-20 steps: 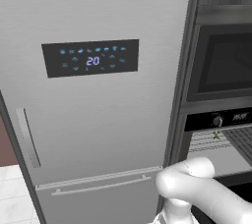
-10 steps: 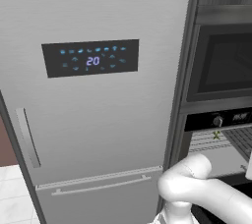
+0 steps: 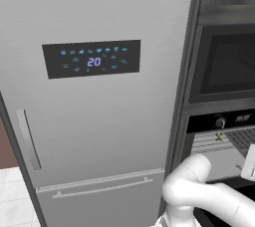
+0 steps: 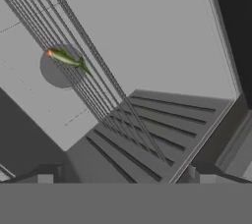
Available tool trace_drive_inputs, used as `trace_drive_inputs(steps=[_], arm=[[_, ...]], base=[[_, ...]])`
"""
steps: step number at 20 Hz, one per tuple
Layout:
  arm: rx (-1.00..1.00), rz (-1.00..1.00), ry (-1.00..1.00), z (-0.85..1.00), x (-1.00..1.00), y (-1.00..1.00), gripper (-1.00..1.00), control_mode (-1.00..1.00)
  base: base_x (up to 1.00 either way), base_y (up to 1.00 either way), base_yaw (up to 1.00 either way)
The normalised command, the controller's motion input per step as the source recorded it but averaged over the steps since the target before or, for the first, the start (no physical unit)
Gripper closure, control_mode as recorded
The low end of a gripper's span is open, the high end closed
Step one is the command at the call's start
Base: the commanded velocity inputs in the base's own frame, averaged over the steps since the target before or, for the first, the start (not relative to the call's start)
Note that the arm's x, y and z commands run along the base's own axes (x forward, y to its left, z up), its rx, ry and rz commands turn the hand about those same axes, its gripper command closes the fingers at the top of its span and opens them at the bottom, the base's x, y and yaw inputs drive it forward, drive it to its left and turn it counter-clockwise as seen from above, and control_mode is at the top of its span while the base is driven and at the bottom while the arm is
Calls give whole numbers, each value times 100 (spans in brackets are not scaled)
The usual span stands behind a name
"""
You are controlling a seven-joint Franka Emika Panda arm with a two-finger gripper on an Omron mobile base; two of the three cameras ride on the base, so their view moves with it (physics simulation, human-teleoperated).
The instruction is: Take the fish from the oven and place it on the plate on the counter.
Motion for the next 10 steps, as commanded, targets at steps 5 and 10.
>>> trace_drive_inputs(steps=[5, 10], arm=[[0, 0, -3, -25, 54, 0, -100, -100], [2, 0, -8, -32, 55, 0, -100, -100]], base=[[0, 0, 0], [0, 0, 0]])
